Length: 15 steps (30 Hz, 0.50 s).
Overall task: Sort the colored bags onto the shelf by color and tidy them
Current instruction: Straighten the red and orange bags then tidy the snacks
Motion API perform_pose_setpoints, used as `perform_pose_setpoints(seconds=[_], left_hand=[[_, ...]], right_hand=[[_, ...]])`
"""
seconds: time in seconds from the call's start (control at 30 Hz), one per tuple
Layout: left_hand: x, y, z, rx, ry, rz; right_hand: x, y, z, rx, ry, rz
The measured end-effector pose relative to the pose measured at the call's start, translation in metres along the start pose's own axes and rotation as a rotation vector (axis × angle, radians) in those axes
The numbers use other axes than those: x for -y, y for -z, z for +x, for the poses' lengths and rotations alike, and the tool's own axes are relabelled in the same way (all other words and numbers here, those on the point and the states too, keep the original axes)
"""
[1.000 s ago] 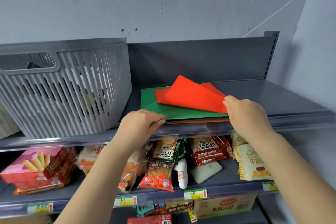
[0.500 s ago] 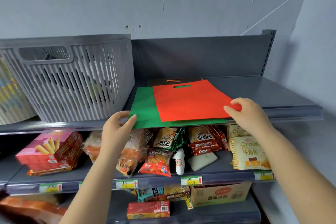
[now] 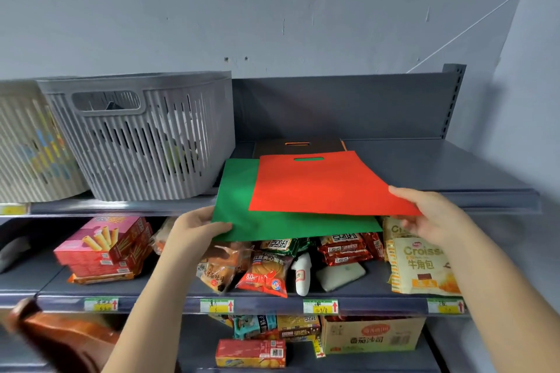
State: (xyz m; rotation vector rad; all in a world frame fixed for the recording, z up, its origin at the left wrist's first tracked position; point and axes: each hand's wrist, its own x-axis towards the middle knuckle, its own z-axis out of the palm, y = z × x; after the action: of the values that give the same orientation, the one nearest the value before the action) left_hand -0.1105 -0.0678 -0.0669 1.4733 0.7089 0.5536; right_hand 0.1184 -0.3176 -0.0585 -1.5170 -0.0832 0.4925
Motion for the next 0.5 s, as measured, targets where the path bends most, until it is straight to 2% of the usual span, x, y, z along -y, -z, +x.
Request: perform_pose_setpoints(seconds=[0.07,0.17,0.27,0.5], left_hand=[[0.002,0.007,-0.007,-0.01,0.02,-0.033],[0.001,0.008,-0.007,-0.064,0.089,-0.091],[-0.001,0.002,0.001,-0.079,0.131,-0.032],[0.017,0.003,-0.008,-0.024,-0.113,0.346]], right_hand=[[0.001,0.002,0.002,0.012,-0.035,0.028],[0.001,-0.005,0.005,0.042,-0.044,-0.089],[-0.004,-0.016,0.002,0.057,-0.005,-0.158],[-0.031,-0.004,-0.03,0.024,0.125,-0.138]])
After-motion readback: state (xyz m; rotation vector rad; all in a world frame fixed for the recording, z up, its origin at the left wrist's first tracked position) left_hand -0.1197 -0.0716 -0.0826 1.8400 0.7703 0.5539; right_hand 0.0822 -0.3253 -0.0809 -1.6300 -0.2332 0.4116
